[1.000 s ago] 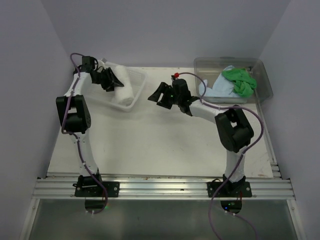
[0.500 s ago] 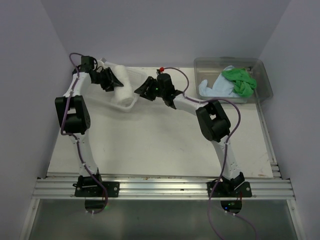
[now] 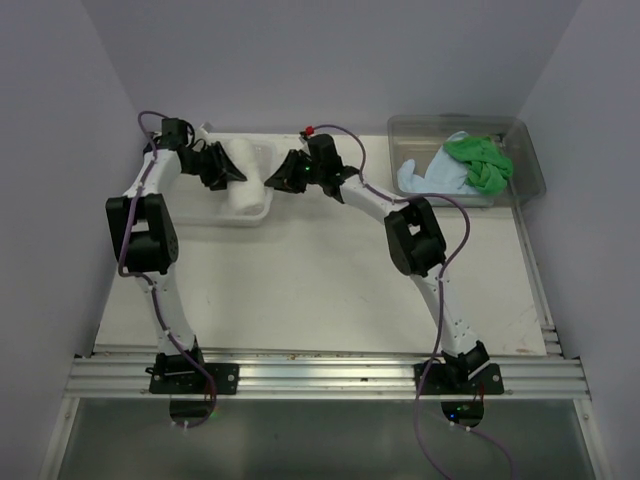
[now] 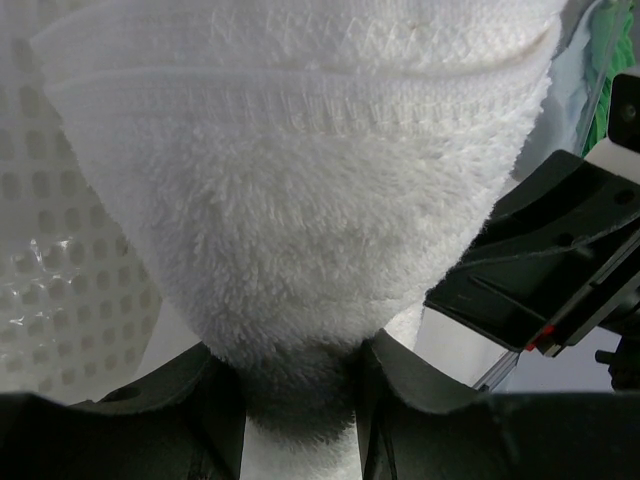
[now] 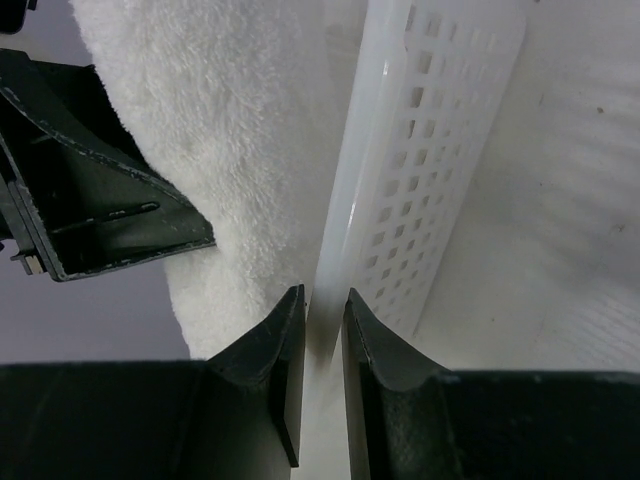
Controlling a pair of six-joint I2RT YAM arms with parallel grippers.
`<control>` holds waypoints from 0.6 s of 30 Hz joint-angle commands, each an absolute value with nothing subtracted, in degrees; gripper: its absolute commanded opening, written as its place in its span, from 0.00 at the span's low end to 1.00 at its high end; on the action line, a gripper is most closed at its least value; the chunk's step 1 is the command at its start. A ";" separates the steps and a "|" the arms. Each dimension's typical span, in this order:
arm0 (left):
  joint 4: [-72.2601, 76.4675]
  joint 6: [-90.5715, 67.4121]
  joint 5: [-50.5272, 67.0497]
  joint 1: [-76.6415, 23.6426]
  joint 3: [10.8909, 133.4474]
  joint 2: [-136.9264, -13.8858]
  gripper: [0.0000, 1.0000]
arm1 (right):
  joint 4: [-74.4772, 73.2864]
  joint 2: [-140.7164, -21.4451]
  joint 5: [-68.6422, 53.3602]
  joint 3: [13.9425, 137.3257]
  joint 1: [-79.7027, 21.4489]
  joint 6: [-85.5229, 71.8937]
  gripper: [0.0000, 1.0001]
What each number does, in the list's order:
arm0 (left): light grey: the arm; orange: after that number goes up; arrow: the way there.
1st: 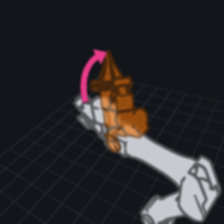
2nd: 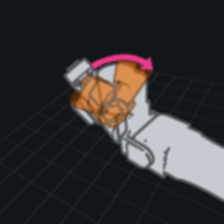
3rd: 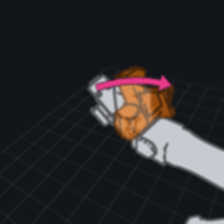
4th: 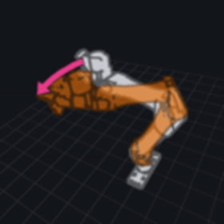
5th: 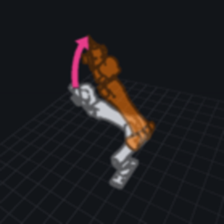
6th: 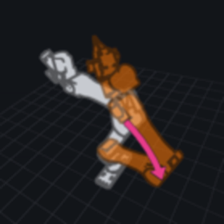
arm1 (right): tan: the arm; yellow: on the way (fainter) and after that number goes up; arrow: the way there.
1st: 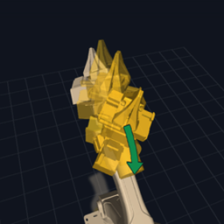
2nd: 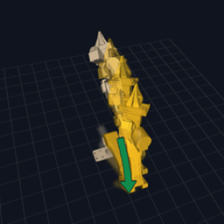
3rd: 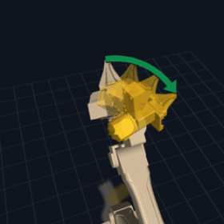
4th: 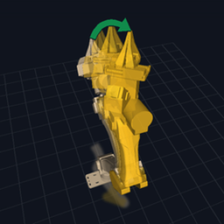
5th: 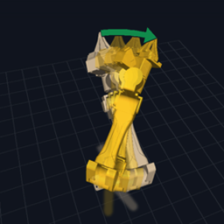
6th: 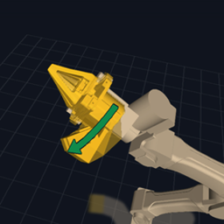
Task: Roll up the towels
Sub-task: Place the rolled towel into the container
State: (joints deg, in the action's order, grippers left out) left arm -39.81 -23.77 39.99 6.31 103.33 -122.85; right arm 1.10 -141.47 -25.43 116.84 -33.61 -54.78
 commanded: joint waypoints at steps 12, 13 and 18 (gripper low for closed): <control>-40.36 -23.54 47.80 5.27 107.67 -125.16 0.19 | -8.00 -150.82 -40.08 133.87 -28.83 -49.13 0.00; -39.04 -24.51 51.12 5.45 107.23 -125.07 0.19 | -7.65 -150.47 -39.90 133.25 -28.83 -49.22 0.00; -26.16 -33.71 60.10 6.59 100.93 -122.70 0.19 | -5.98 -148.45 -38.32 130.08 -28.83 -49.39 0.00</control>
State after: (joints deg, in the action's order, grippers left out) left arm -36.71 -26.76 49.78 5.63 103.68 -125.45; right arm -6.96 -150.12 -38.63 131.48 -28.91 -50.87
